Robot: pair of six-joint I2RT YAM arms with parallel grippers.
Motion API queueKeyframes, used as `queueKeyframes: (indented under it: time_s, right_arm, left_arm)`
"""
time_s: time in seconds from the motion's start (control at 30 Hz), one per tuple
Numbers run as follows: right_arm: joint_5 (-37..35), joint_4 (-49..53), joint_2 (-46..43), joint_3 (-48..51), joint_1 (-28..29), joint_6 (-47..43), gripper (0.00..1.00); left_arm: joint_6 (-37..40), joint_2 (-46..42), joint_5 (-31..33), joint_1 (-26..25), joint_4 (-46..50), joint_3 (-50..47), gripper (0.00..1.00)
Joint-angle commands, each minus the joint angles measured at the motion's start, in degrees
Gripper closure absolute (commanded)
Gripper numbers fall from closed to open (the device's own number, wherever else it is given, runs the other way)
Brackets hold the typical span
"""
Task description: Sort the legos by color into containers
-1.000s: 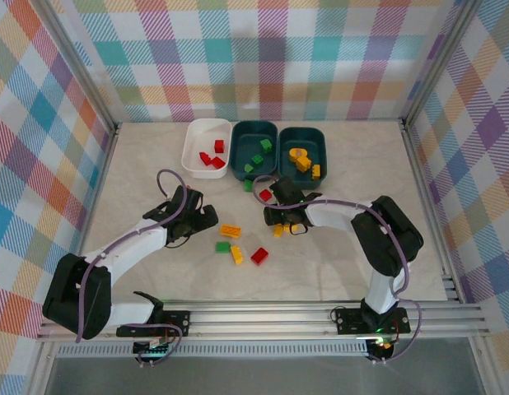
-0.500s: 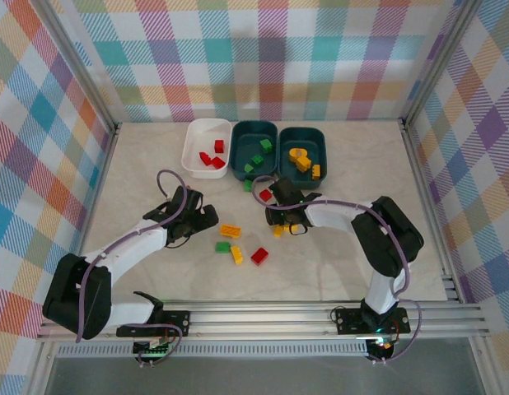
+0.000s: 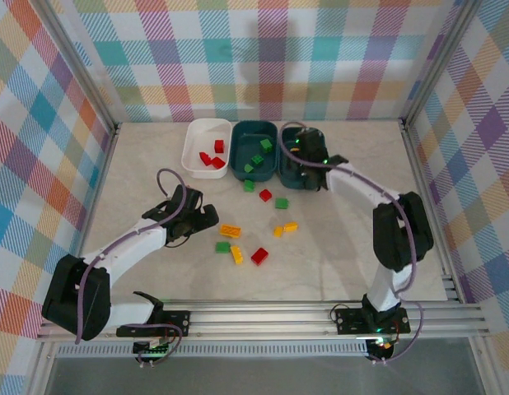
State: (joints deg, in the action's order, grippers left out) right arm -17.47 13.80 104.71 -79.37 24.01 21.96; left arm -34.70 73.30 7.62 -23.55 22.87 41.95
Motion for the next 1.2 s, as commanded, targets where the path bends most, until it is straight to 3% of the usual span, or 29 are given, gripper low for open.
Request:
queueKeyframes:
  time_s: [0.0,0.3,0.5,0.67,0.77,0.93,1.1,1.17]
  right_arm:
    - [1.49,4.76,6.52,-5.76,-3.93,0.17,0.53]
    - [5.26,12.67,20.17,-24.39,-7.64,-0.76,0.44]
    - [7.91,12.80,17.99,-24.42,-7.57,-1.18,0.33]
    - [8.28,10.51,9.79,-16.56,-7.38,-0.53,0.29]
    - [9.02,5.38,0.96,-5.20,-6.06,2.65,0.28]
    - [5.97,-1.68,-12.03,13.50,0.29,5.76,0.27]
    - [5.43,-4.60,-19.75,26.23,2.35,7.64,0.27]
    - [5.81,-4.63,-21.96,29.21,2.59,8.34,0.27]
  left_arm:
    - [1.19,-2.02,0.30,0.52,3.16,1.47,0.00]
    - [1.34,-4.58,0.32,0.70,5.36,1.35,0.00]
    - [1.91,-4.69,0.28,0.79,5.89,1.74,0.00]
    - [2.03,-1.41,0.49,0.92,4.42,3.74,0.00]
    - [1.29,3.12,3.70,1.82,3.81,6.83,0.00]
    - [1.82,15.17,8.18,7.55,4.48,16.58,0.00]
    - [-0.66,26.85,-1.32,14.48,1.56,23.71,0.07]
    - [-1.62,30.34,-2.32,14.85,0.80,26.12,0.10]
